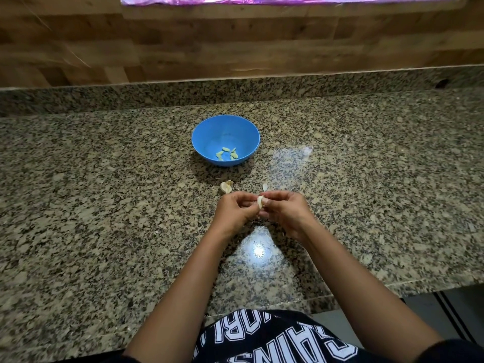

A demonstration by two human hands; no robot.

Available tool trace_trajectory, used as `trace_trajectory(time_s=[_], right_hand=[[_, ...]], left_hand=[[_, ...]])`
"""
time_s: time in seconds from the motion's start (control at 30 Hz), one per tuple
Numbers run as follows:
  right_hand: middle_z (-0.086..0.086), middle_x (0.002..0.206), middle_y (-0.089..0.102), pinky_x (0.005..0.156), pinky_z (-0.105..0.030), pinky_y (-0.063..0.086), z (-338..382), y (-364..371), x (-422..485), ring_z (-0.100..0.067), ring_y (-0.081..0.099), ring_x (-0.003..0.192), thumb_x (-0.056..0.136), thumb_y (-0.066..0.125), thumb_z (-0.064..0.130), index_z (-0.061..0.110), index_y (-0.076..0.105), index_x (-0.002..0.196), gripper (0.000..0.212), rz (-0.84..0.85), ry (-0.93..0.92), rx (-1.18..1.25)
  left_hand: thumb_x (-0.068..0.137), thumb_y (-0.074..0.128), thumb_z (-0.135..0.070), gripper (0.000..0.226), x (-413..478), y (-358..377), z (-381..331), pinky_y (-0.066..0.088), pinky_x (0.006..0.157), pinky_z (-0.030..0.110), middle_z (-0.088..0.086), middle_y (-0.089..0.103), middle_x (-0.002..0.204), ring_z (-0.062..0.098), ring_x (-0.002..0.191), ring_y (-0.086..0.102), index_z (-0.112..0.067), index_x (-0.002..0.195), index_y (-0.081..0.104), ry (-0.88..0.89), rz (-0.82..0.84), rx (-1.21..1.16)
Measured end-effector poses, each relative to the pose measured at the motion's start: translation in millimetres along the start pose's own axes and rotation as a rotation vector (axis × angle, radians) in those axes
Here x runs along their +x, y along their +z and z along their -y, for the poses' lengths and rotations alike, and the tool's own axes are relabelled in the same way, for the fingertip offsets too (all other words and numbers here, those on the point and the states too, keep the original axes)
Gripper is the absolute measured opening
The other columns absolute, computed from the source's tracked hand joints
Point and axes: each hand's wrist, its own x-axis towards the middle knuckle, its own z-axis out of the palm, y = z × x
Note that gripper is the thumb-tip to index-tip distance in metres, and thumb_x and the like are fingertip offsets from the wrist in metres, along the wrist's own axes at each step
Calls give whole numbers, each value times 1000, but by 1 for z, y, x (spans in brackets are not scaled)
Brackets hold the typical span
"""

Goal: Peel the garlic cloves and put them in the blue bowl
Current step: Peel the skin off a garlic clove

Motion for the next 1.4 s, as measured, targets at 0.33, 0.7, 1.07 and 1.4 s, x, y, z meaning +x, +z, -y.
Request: trace_trajectory(time_s=[0.33, 0.7, 1.07, 1.4], right_hand=[[-17, 86, 65, 69, -29, 58, -10, 9, -1, -24, 67, 75, 85, 58, -9, -5, 61, 89, 7, -108, -91, 72], [-16, 84, 64, 61, -22, 57, -18, 15, 2, -19, 65, 67, 86, 55, -12, -10, 59, 94, 10, -184, -86, 160], [-18, 91, 67, 71, -30, 57, -10, 0, 0, -24, 67, 75, 83, 58, -10, -4, 64, 93, 13, -50, 26, 102], [-18, 95, 70, 81, -34, 57, -11, 6, -1, -27, 69, 88, 82, 63, -5, 2, 67, 93, 14, -47, -130, -182]], left_hand=[[82, 67, 0, 17, -1, 0, 0, 57, 80, 33, 12, 71, 89, 20, 83, 68, -16, 88, 68, 24, -47, -46], [83, 68, -7, 16, -1, 5, 4, 57, 71, 26, 4, 71, 85, 17, 79, 68, -12, 98, 70, 183, -184, 230], [85, 68, -20, 19, -3, 0, -1, 55, 71, 18, -3, 70, 90, 7, 81, 66, -14, 102, 70, 102, -81, 272], [80, 74, -22, 18, 1, 2, 2, 58, 73, 29, 6, 71, 87, 17, 81, 69, -10, 94, 69, 77, -140, 224]])
